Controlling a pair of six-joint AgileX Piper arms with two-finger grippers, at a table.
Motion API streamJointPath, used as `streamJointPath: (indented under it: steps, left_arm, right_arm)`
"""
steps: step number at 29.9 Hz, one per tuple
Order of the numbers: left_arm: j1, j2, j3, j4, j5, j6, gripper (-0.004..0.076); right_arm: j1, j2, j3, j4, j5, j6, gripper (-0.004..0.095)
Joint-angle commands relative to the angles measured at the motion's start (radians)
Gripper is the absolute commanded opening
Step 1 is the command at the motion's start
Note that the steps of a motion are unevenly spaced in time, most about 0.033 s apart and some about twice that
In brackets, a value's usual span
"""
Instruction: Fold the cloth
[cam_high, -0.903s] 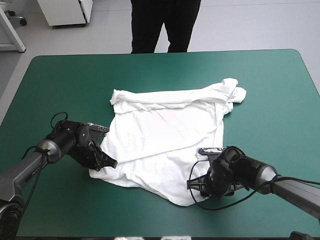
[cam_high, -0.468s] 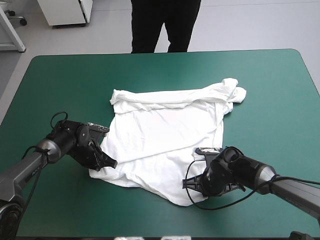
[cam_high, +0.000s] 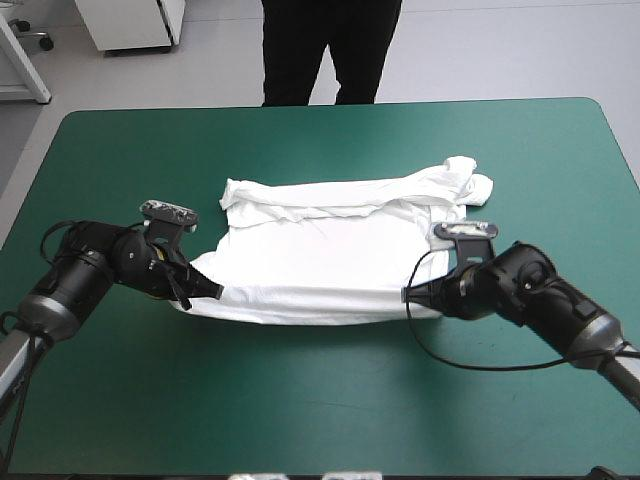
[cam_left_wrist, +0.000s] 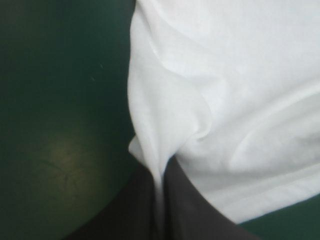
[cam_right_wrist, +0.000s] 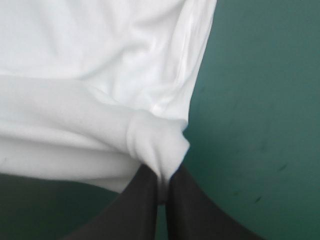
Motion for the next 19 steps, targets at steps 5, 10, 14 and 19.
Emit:
streamJointPath:
  steps: [5,10,14,19]
  left_arm:
    - [0.0,-0.077,-0.231,0.0,-0.016,-0.016,-0.0003]
    - [0.0,-0.078,-0.423,-0.009,-0.025,-0.025,-0.0003]
    - [0.0,-0.078,-0.592,-0.04,-0.093,-0.031,-0.0006]
    - [0.0,-0.078,-0.783,-0.055,-0.195,-0.012,-0.0009]
  right_arm:
    - [-0.17,-0.022,-0.315,0.014,-0.014,-0.288,-0.0017]
    - [-0.179,-0.02,-0.549,-0.011,-0.01,-0.394,-0.0017]
    - [-0.179,-0.016,-0.715,-0.056,-0.057,-0.421,-0.0017]
    - [-0.179,-0.016,-0.876,-0.107,-0.116,-0.477,-0.0017]
